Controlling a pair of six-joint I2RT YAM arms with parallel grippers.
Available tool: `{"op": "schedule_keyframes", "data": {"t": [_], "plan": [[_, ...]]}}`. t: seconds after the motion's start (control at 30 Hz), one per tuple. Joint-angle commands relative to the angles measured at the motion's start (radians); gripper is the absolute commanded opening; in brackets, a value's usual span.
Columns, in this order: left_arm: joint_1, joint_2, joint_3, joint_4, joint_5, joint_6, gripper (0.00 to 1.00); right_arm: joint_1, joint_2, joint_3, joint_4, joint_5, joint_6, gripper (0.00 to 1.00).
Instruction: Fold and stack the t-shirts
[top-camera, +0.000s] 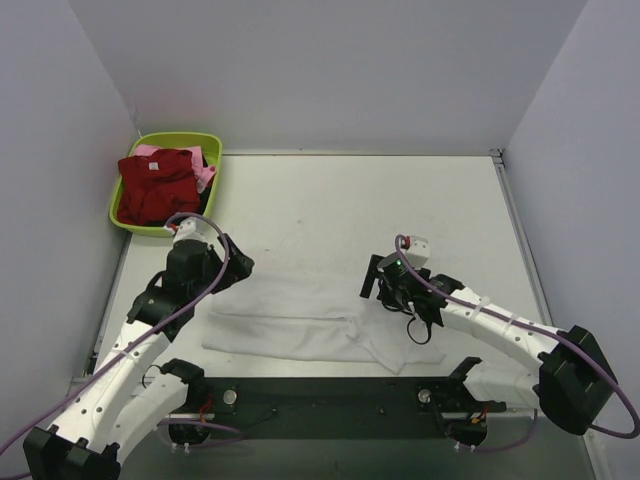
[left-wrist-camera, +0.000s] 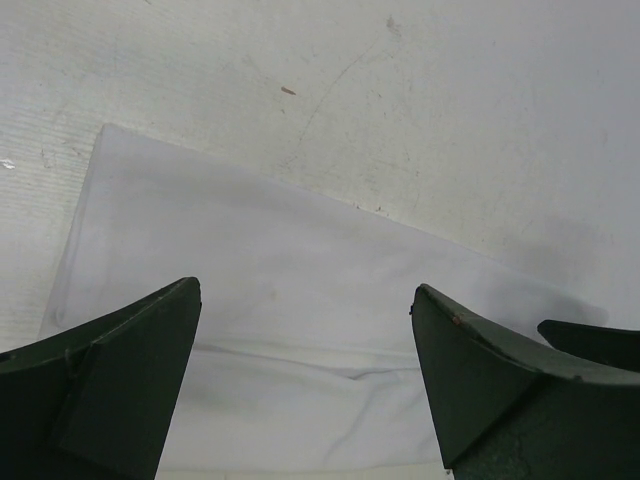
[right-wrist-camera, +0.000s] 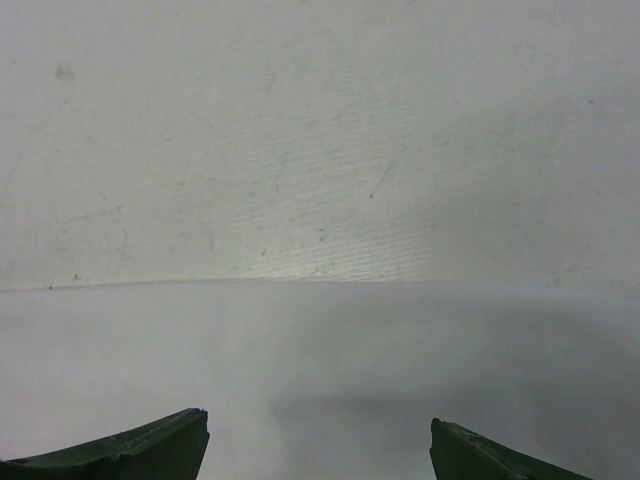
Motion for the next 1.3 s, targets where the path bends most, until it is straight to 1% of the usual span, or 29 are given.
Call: {"op": "schedule_keyframes", "data": {"t": [0.0,0.1,0.17,0.43,0.63,0.73,0.77,0.83,0.9,0.93,1.0,1.03,1.1,1.13,1.17,1.23,1.27], "plan": [[-0.001,-0.009,0.02,-0.026,0.012,0.024,0.96,-0.003,-0.042,-0.004,0.05,0.043,0.03,0.94],[0.005,-0.011,0.023,-0.034,0.009,0.029,0.97,-0.015,-0.017,-0.018,0.072,0.05,0.059,0.96],[0.009,-0.011,0.034,-0.043,0.009,0.035,0.98,-0.023,0.003,-0.041,0.111,0.05,0.082,1.0],[0.029,-0.021,0.066,-0.078,0.02,0.055,0.97,-0.07,0.122,-0.056,0.231,0.01,0.109,1.0],[0.048,-0.037,0.083,-0.097,0.029,0.061,0.97,-0.104,0.262,-0.002,0.262,-0.018,0.12,1.0],[0.06,-0.037,0.083,-0.101,0.031,0.064,0.98,-0.133,0.359,0.057,0.277,-0.048,0.111,1.0],[0.063,-0.035,0.084,-0.104,0.032,0.064,0.97,-0.141,0.413,0.079,0.283,-0.056,0.106,1.0],[0.074,-0.035,0.083,-0.106,0.035,0.067,0.97,-0.162,0.475,0.154,0.299,-0.094,0.094,1.0],[0.083,-0.034,0.081,-0.109,0.037,0.069,0.97,-0.193,0.576,0.221,0.297,-0.157,0.091,1.0],[0.088,-0.032,0.081,-0.111,0.043,0.069,0.97,-0.204,0.613,0.31,0.285,-0.18,0.089,1.0],[0.094,-0.032,0.086,-0.114,0.047,0.073,0.97,-0.234,0.713,0.407,0.27,-0.223,0.089,1.0],[0.1,-0.031,0.089,-0.115,0.051,0.075,0.98,-0.244,0.747,0.511,0.245,-0.286,0.089,1.0],[0.104,-0.026,0.092,-0.118,0.055,0.078,0.97,-0.265,0.854,0.643,0.216,-0.334,0.076,1.0],[0.111,-0.023,0.094,-0.118,0.058,0.079,0.97,-0.271,0.897,0.795,0.16,-0.381,0.073,1.0],[0.112,-0.023,0.095,-0.118,0.061,0.081,0.97,-0.277,0.985,0.87,0.142,-0.419,0.068,1.0],[0.117,-0.021,0.097,-0.12,0.066,0.081,0.97,-0.288,1.079,1.037,0.075,-0.478,0.059,1.0],[0.118,-0.02,0.098,-0.121,0.067,0.083,0.97,-0.291,1.174,1.193,0.057,-0.54,0.059,1.0]]}}
